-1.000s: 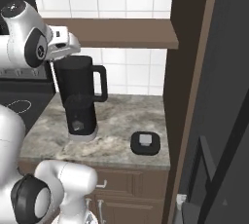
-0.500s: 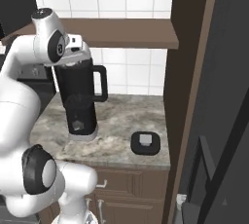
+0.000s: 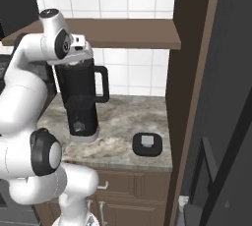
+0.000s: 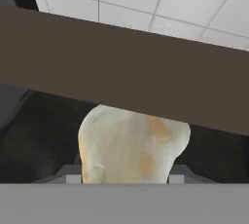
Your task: Grab the onion and garlic from the fridge, place them in the blender, close the lid, and turn on the blender to create a marinade.
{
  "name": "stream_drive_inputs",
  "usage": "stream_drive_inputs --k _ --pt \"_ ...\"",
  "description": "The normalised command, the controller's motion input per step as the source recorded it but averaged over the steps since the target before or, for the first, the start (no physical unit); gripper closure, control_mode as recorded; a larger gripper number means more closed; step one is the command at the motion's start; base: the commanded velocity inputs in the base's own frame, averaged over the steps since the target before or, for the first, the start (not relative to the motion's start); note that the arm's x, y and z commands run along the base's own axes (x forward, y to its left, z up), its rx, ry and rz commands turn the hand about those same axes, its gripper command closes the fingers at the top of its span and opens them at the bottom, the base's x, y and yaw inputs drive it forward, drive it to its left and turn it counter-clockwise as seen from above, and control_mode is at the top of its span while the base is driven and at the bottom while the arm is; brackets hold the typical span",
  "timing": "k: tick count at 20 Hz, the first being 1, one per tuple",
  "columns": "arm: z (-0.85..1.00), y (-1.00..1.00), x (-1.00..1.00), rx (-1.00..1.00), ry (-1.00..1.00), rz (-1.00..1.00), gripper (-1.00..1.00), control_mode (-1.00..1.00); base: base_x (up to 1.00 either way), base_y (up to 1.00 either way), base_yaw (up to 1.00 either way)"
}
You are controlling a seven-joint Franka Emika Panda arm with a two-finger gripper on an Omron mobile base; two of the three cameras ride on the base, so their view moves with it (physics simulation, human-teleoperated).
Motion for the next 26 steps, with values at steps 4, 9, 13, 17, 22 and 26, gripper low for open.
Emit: stream_drive_inputs --k 4,9,13,17,22,26 --pt "0.04 0.04 0.13 0.0 0.0 0.0 -1.0 -1.0 0.0 0.0 0.0" --pt "0.19 0.0 -0.21 0.0 0.0 -0.02 -1.0 -1.0 0.0 0.0 0.0" --pt "0.32 0.0 -0.76 0.01 0.0 -0.05 -1.0 -1.0 0.0 0.0 0.0" --pt "0.11 -0.09 -1.0 0.03 -0.07 -0.05 -1.0 -1.0 0.0 0.0 0.0" --pt "-0.12 -0.41 -1.0 0.07 0.0 -0.05 -1.0 -1.0 0.0 0.0 0.0" --pt "-0.55 -0.92 -1.0 0.21 -0.16 -0.08 -1.0 -1.0 0.0 0.0 0.0"
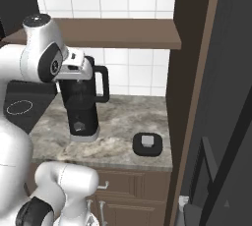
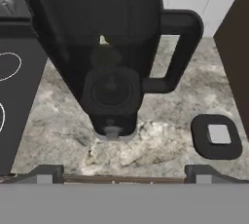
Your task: Grab the onion and garlic from the fridge, place them in the blender, close the lid, and turn on the blender to create a marinade.
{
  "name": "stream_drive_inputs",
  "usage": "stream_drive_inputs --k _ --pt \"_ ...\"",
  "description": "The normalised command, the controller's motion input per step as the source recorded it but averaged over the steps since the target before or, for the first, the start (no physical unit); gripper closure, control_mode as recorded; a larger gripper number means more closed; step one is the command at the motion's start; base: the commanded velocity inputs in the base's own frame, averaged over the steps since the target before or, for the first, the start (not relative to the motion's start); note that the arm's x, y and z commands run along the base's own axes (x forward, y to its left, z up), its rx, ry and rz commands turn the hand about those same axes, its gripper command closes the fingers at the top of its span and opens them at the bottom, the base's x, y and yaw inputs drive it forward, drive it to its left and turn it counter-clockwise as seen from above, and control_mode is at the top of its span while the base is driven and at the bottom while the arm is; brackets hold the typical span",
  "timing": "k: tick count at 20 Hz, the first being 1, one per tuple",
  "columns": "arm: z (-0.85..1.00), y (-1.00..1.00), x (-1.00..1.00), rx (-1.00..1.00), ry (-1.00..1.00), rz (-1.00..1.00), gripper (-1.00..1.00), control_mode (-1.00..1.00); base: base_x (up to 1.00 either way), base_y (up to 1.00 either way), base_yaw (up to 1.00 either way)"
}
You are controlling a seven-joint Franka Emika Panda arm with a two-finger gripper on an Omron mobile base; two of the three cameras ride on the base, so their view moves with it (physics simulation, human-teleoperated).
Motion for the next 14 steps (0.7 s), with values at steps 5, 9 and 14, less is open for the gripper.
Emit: stream_drive_inputs --k 5,9,14 --pt "-0.48 -0.27 -0.68 0.08 -0.33 -0.07 -1.0 -1.0 0.0 0.0 0.0" --pt "0.0 0.0 -0.02 0.0 -0.03 0.0 -1.0 -1.0 0.0 0.0 0.0" --pt "0.0 0.0 -0.02 -0.01 0.0 0.0 -1.0 -1.0 0.0 0.0 0.0"
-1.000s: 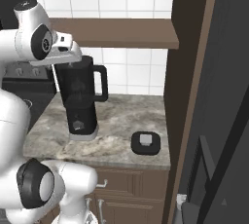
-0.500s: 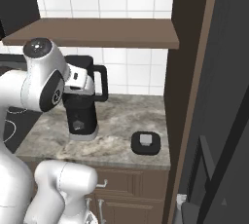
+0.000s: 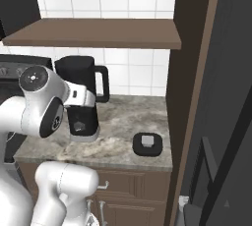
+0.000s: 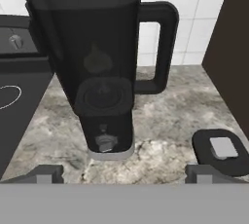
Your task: Grab the onion and garlic from the fridge, place them in the blender, close the lid, and turn on the blender to create a marinade.
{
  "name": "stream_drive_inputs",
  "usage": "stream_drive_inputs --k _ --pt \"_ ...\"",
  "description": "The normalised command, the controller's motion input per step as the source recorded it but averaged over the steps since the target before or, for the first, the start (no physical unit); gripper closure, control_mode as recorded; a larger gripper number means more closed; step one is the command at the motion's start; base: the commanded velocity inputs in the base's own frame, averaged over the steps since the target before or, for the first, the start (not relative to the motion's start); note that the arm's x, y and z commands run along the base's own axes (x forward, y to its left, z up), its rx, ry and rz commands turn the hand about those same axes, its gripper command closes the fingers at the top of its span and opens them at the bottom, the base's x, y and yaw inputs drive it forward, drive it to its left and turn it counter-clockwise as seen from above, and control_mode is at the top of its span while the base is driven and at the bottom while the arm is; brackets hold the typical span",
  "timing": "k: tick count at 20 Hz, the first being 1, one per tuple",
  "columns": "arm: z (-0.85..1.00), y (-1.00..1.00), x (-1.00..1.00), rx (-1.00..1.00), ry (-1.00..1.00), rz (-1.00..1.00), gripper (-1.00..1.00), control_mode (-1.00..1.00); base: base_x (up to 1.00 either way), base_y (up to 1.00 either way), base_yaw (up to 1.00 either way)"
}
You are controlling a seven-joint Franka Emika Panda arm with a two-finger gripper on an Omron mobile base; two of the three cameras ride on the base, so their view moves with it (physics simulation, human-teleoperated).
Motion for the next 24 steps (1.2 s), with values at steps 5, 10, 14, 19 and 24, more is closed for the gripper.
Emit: stream_drive_inputs --k 5,10,14,19,24 --pt "0.0 -0.06 -0.13 0.0 0.0 0.0 -1.0 1.0 -0.48 -0.36 0.0" --pt "0.0 0.0 0.0 0.0 0.0 0.0 -1.0 1.0 -0.99 -0.65 0.0" --pt "0.0 0.0 0.0 0.0 0.0 0.0 -1.0 1.0 -1.0 -0.44 0.0" --pt "0.0 0.0 0.0 0.0 0.0 0.0 -1.0 1.0 -1.0 -0.15 0.02" --pt "0.0 0.0 0.0 0.0 0.0 0.0 -1.0 1.0 -1.0 -0.39 0.02"
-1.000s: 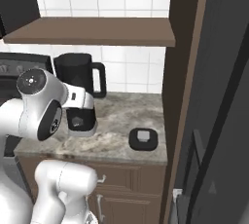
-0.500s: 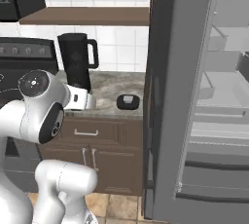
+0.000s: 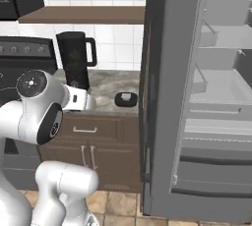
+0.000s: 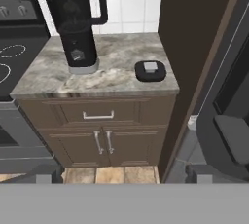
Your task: Grab the onion and garlic from the fridge, place them in the blender, close the lid, and turn on the blender to create a marinade.
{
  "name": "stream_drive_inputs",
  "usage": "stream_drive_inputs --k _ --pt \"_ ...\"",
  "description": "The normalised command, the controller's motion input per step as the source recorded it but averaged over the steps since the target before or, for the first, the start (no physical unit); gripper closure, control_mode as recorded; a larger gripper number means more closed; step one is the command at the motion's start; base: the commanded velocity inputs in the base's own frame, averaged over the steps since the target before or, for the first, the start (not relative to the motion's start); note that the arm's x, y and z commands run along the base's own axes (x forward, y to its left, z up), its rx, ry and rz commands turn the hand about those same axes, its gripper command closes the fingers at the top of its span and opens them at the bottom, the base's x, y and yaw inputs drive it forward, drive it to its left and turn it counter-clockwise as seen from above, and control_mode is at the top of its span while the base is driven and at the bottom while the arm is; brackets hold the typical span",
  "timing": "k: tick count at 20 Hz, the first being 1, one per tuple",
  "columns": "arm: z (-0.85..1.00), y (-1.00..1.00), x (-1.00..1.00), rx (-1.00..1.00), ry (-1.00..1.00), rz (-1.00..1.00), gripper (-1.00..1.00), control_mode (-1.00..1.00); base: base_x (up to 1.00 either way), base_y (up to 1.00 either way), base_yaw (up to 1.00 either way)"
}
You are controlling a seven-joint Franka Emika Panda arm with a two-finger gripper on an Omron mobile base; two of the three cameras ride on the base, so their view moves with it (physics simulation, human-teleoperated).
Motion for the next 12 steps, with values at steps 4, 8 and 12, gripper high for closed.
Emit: stream_drive_inputs --k 4,8,12 --pt "0.0 0.0 0.0 0.0 0.0 0.0 -1.0 1.0 -1.0 -0.23 0.05" --pt "0.0 0.0 0.0 0.0 0.0 0.0 -1.0 1.0 -0.88 0.38 0.32" --pt "0.0 0.0 0.0 0.0 0.0 0.0 -1.0 1.0 -0.7 0.92 0.27"
